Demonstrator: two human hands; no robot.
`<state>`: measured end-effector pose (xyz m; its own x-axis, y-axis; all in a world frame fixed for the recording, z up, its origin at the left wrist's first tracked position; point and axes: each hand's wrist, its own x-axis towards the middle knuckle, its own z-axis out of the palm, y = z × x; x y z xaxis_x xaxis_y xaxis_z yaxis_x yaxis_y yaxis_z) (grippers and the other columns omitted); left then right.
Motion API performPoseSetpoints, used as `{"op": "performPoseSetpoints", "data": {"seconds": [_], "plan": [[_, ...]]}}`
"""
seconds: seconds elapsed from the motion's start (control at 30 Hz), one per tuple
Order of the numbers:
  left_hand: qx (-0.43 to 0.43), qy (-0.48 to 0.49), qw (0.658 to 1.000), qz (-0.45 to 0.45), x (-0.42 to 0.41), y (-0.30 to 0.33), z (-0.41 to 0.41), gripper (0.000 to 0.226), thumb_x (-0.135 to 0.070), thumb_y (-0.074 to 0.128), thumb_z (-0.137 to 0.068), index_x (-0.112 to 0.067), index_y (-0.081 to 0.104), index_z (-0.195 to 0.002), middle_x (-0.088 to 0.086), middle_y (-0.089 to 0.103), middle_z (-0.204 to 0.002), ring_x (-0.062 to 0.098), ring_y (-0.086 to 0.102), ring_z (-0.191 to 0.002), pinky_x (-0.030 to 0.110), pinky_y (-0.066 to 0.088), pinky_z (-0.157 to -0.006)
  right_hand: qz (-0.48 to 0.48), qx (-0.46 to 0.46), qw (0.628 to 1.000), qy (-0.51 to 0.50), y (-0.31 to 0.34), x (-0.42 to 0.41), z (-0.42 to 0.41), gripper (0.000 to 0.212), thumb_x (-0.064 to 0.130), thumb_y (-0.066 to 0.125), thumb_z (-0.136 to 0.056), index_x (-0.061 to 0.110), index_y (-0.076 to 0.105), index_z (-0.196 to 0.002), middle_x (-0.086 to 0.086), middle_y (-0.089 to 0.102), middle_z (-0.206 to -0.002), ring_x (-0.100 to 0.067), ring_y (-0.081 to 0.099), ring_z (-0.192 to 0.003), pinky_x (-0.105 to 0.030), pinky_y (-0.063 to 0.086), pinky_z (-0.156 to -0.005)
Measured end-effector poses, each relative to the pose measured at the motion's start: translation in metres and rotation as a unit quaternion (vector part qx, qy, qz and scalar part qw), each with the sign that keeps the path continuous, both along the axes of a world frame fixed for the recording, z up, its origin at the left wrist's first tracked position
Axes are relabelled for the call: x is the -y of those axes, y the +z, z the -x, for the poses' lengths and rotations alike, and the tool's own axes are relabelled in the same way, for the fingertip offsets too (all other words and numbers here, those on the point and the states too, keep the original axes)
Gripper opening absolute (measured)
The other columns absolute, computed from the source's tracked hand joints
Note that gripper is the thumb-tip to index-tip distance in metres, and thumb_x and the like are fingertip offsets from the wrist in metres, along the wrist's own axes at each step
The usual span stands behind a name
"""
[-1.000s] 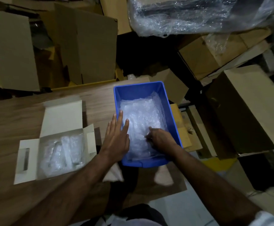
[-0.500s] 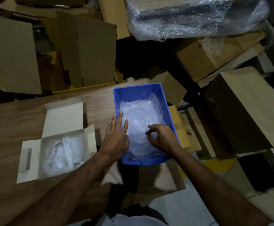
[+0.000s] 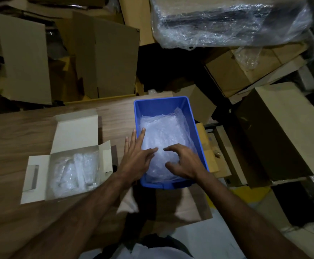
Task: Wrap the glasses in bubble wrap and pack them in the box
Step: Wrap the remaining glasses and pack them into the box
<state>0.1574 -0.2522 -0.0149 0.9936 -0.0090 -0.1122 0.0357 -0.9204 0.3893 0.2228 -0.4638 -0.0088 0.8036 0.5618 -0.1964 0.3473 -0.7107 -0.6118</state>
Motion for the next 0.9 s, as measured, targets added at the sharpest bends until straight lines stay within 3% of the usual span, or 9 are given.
{"op": "performPoseSetpoints", "data": {"seconds": [0.13, 0.4, 0.53, 0.7, 0.8, 0.9], "plan": [[0.015, 0.006, 1.0, -0.025, 0.002, -0.001, 0.003, 0.036, -0.041, 0.047, -0.104, -0.045, 0.054, -0.14, 0.005, -0.012, -0.169, 0.034, -0.016, -0.154, 0.052, -0.014, -0.12, 0.015, 0.034, 0.999, 0.029, -0.004, -0.008, 0.006, 0.074, 0.069, 0.068, -0.079, 0.022, 0.062, -0.136, 0.0, 0.062, -0.14, -0.017, 0.056, -0.129, -0.037, 0.047, -0.105], [0.061, 0.055, 0.996, 0.02, 0.002, -0.006, 0.011, 0.036, -0.038, 0.037, -0.103, -0.034, 0.063, -0.128, 0.005, 0.019, -0.168, 0.028, 0.004, -0.156, 0.048, -0.008, -0.123, 0.003, 0.068, 0.998, 0.0, -0.023, -0.024, 0.013, 0.032, 0.037, 0.072, -0.089, 0.024, 0.074, -0.119, -0.003, 0.066, -0.135, -0.023, 0.06, -0.125, -0.032, 0.041, -0.105], [0.046, 0.065, 0.995, 0.058, 0.001, -0.011, 0.013, 0.047, -0.037, 0.029, -0.101, -0.029, 0.056, -0.138, 0.0, 0.013, -0.169, 0.018, 0.0, -0.156, 0.042, -0.007, -0.124, 0.069, 0.025, 0.996, 0.05, -0.022, -0.03, 0.015, 0.04, 0.045, 0.069, -0.089, 0.024, 0.072, -0.122, -0.003, 0.061, -0.139, -0.022, 0.053, -0.129, -0.035, 0.04, -0.107], [0.038, 0.034, 0.996, 0.077, -0.004, -0.012, 0.017, 0.055, -0.035, 0.032, -0.101, -0.026, 0.035, -0.155, -0.001, 0.001, -0.17, 0.013, -0.01, -0.153, 0.042, -0.003, -0.125, 0.028, 0.021, 0.999, 0.036, -0.016, -0.03, 0.013, 0.013, 0.027, 0.066, -0.091, 0.023, 0.077, -0.097, -0.004, 0.07, -0.121, -0.025, 0.061, -0.116, -0.036, 0.047, -0.097], [0.026, 0.028, 0.994, 0.101, -0.011, -0.01, 0.022, 0.065, -0.042, 0.038, -0.098, -0.028, 0.022, -0.16, -0.006, -0.007, -0.168, 0.013, -0.015, -0.153, 0.043, -0.006, -0.125, -0.037, 0.108, 0.993, -0.002, 0.001, -0.021, 0.012, 0.01, 0.023, 0.064, -0.092, 0.018, 0.071, -0.097, -0.006, 0.072, -0.121, -0.024, 0.064, -0.117, -0.034, 0.049, -0.095], [0.035, 0.016, 0.994, 0.103, -0.017, -0.007, 0.018, 0.087, -0.052, 0.054, -0.09, -0.031, 0.009, -0.161, -0.006, -0.015, -0.167, 0.017, -0.015, -0.155, 0.042, -0.006, -0.125, -0.062, 0.247, 0.967, 0.024, 0.032, -0.016, 0.019, 0.014, 0.02, 0.062, -0.097, 0.01, 0.07, -0.1, -0.011, 0.068, -0.131, -0.025, 0.062, -0.123, -0.033, 0.048, -0.1]]}}
